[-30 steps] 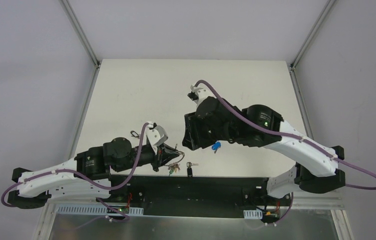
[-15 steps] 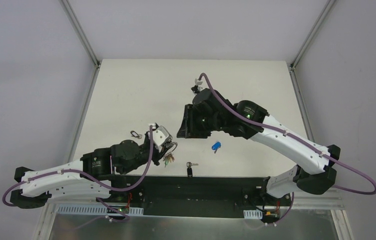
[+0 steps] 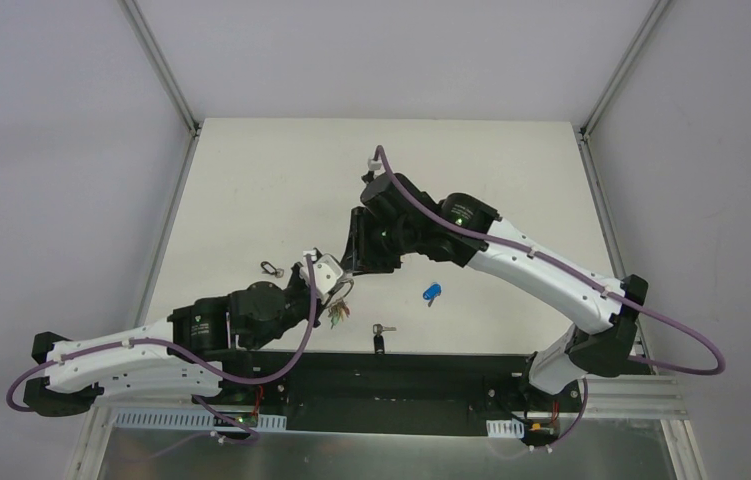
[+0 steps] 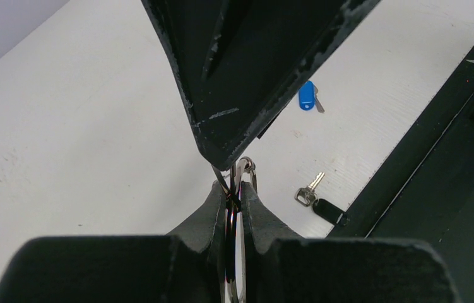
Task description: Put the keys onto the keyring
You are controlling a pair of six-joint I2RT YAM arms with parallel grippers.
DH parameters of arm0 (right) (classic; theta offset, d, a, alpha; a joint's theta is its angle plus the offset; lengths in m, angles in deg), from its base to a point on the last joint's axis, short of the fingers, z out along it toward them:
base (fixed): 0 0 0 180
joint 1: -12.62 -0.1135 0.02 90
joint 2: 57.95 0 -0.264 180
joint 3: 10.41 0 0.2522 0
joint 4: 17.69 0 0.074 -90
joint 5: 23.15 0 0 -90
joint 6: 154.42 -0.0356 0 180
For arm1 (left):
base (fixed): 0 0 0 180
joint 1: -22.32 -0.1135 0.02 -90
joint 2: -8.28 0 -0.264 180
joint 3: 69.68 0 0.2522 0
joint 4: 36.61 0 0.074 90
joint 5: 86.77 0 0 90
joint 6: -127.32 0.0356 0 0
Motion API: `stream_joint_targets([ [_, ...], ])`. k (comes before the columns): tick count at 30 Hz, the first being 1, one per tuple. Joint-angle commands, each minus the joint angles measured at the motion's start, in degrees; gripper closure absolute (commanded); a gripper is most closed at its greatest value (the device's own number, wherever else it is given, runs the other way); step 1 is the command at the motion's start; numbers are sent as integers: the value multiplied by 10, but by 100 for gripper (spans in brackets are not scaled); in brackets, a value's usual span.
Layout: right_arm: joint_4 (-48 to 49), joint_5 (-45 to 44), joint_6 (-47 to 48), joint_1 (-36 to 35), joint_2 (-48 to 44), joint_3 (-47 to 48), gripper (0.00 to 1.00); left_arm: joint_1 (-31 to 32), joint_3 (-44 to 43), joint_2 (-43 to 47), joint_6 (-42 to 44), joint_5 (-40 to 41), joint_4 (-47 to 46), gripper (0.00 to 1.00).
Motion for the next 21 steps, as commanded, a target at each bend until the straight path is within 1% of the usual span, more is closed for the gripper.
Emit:
stream_joint_targets([
  [1, 6, 1, 1, 10, -1, 26, 67, 4, 6, 13, 14, 30, -41, 100],
  [9, 6, 17, 4, 16, 13, 38, 73, 4, 9, 17, 15, 36, -43, 100],
  [21, 9, 39, 4, 18, 31, 50, 74, 4, 11, 24, 16, 37, -44, 100],
])
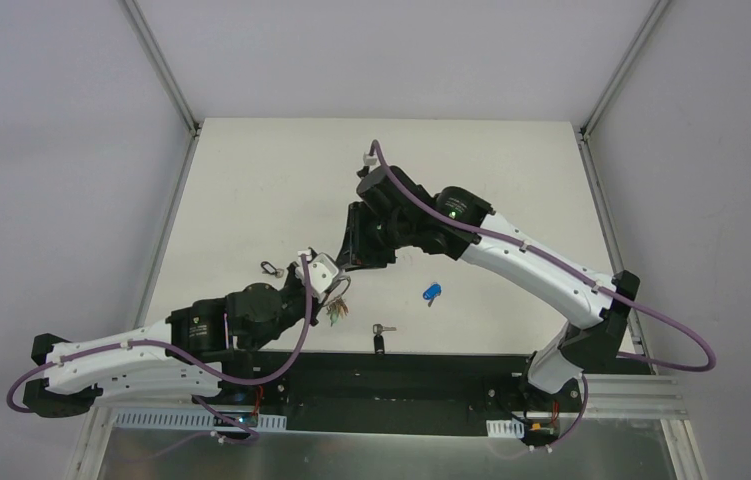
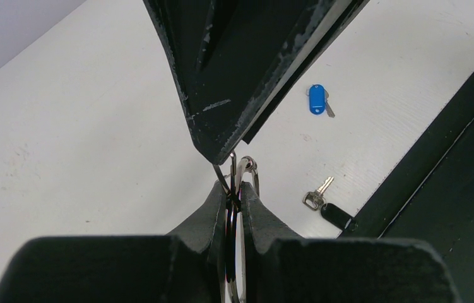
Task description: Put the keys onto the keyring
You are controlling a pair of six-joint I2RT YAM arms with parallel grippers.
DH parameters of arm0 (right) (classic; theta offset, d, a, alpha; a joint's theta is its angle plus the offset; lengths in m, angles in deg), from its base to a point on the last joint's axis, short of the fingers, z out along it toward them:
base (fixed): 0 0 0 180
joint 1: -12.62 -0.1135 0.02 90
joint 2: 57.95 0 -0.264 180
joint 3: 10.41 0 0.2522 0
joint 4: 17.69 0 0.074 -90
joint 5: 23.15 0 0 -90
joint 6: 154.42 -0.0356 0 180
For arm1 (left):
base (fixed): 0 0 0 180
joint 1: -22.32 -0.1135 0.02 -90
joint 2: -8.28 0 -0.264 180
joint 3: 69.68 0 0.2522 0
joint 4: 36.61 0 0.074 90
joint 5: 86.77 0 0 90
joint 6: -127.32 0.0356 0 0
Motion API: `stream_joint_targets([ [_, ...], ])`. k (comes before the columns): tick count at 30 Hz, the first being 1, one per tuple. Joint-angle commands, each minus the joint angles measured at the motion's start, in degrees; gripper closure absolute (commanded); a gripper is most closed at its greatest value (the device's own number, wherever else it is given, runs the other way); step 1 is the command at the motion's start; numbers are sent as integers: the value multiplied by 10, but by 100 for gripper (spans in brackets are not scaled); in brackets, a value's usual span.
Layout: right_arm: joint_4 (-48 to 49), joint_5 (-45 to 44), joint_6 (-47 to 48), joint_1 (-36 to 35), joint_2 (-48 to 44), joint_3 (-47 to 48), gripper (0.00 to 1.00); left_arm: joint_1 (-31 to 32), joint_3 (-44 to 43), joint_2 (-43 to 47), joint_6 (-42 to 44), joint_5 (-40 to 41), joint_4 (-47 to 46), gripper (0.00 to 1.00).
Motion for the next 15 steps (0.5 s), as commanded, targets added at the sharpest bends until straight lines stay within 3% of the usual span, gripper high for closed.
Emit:
stream_joint_targets([
  [1, 6, 16, 3, 3, 5, 28, 74, 5, -2, 12, 9, 11, -31, 100],
  [15, 7, 22, 3, 2, 17, 37, 82, 5, 2, 24, 6, 8, -33, 100],
])
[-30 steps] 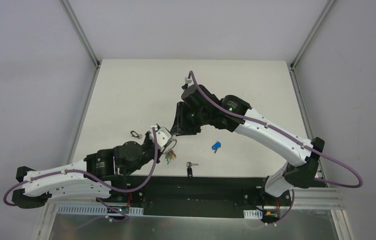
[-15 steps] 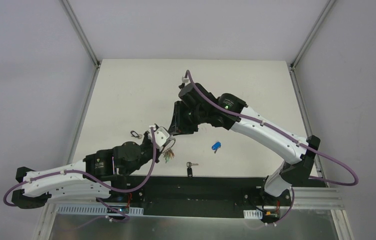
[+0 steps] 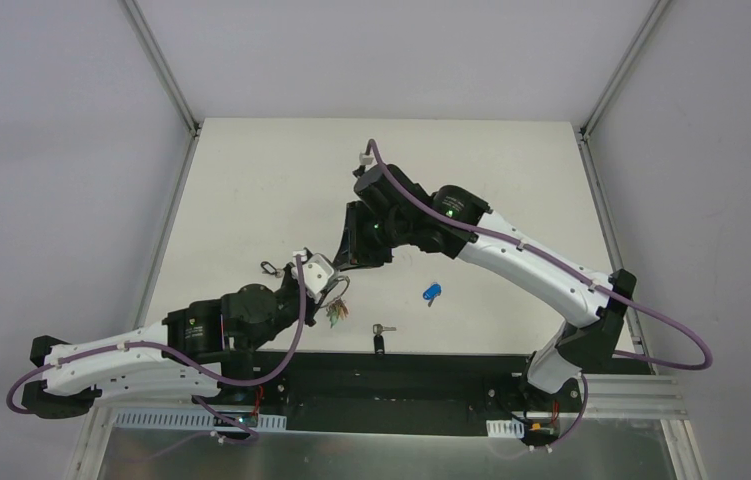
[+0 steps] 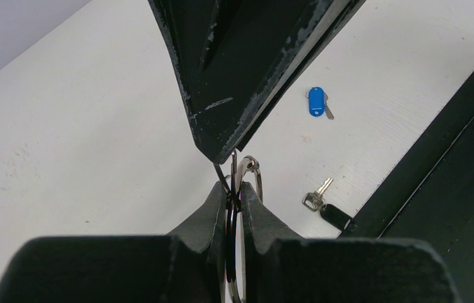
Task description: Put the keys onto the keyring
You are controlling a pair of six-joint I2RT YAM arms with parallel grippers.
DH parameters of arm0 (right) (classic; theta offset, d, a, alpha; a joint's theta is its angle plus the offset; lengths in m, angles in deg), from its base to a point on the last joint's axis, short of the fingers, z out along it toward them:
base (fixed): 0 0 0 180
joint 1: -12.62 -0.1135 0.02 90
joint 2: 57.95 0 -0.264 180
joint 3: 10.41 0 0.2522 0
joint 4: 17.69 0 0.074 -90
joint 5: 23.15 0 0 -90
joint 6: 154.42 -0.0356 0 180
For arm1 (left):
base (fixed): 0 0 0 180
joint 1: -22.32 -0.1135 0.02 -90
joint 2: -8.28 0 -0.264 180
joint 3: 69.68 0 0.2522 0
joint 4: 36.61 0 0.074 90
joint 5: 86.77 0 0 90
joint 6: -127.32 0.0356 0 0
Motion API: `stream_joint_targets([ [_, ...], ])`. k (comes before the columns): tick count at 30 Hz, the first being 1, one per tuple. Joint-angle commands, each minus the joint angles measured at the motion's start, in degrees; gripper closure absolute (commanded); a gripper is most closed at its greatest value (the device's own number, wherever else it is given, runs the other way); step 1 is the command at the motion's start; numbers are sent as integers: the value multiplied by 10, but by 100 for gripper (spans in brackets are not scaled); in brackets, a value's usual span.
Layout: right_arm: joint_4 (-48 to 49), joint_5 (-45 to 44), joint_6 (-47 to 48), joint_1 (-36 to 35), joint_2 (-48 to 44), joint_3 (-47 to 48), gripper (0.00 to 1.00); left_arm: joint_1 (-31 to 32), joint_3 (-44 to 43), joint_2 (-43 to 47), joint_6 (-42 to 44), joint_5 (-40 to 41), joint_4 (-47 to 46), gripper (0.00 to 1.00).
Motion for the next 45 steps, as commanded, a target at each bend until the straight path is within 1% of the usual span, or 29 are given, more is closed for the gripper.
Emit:
stream_joint_targets([
  [1, 3, 8, 2, 3, 8, 27, 82, 5, -3, 8, 7, 8, -33, 100],
  [3, 3, 8, 3, 2, 9, 28, 83, 5, -4, 10, 7, 7, -34, 100],
  [7, 3, 11, 4, 2, 11, 29, 89, 5, -3, 12, 7, 6, -34, 100],
  [8, 3, 11, 5, 3, 12, 29, 92, 5, -3, 12, 7, 6, -34, 100],
  [9, 2, 10, 6, 2, 11, 31, 100, 5, -3, 13, 6, 6, -34, 100],
  [18, -1, -7, 21, -6, -8, 21, 100, 5, -5, 25, 3, -5, -34, 100],
  [21, -5, -14, 25, -14, -11, 22, 100, 5, -8, 38, 5, -36, -37, 85],
  [23, -7, -17, 27, -20, -14, 24, 100, 5, -7, 44, 10, -49, -40, 79],
  [28, -8, -23, 30, -29, -19, 27, 100, 5, -4, 46, 10, -62, -41, 72],
  [36, -11, -30, 31, -32, -32, 30, 100, 5, 2, 42, 4, -93, -41, 71],
  [45, -24, -24, 37, -35, -51, 36, 100, 5, 19, 86, -2, -134, -40, 69],
])
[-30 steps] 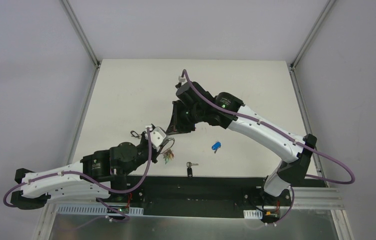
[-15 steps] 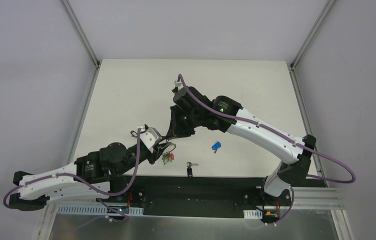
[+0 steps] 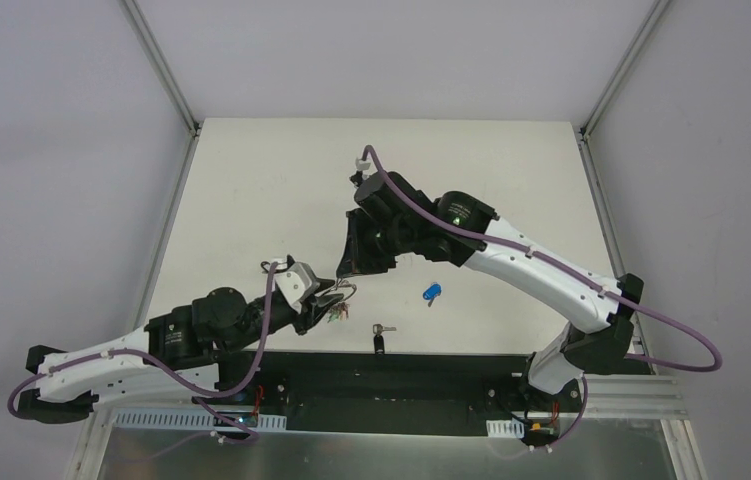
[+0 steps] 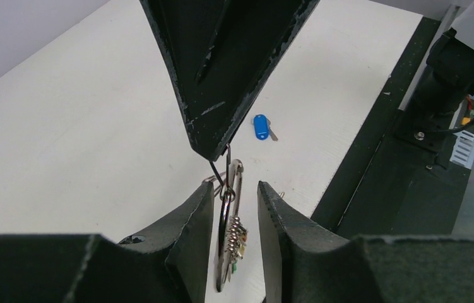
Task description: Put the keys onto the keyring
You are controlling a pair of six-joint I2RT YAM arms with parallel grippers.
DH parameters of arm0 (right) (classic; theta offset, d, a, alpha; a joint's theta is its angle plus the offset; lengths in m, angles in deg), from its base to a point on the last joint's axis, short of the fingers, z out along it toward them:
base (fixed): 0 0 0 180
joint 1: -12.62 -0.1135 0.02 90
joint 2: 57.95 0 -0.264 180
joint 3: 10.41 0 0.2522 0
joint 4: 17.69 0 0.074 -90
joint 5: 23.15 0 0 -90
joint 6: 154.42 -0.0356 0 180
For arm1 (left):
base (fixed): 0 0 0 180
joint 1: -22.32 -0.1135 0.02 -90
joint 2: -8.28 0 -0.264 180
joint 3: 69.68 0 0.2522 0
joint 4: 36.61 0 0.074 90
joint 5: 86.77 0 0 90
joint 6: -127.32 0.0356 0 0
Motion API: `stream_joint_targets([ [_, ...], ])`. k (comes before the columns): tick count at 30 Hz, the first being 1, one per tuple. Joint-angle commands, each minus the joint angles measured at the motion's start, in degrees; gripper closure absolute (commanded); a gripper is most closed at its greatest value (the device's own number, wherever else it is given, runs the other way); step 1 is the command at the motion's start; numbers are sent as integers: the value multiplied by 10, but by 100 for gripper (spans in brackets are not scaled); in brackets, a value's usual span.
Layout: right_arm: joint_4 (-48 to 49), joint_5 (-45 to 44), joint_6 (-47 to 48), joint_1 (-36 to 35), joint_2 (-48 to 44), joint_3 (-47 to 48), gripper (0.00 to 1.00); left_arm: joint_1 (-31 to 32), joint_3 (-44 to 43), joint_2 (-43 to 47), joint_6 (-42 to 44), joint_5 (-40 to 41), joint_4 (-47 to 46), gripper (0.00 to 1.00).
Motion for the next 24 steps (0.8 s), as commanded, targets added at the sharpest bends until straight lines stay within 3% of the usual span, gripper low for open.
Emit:
stream_joint_targets([
  [1, -5, 2, 8, -6, -41, 27, 100, 5, 9, 25, -6, -34, -20, 69],
  [24, -15, 23, 25, -29, -44, 39, 100, 5, 7, 19, -4, -73, -59, 62],
])
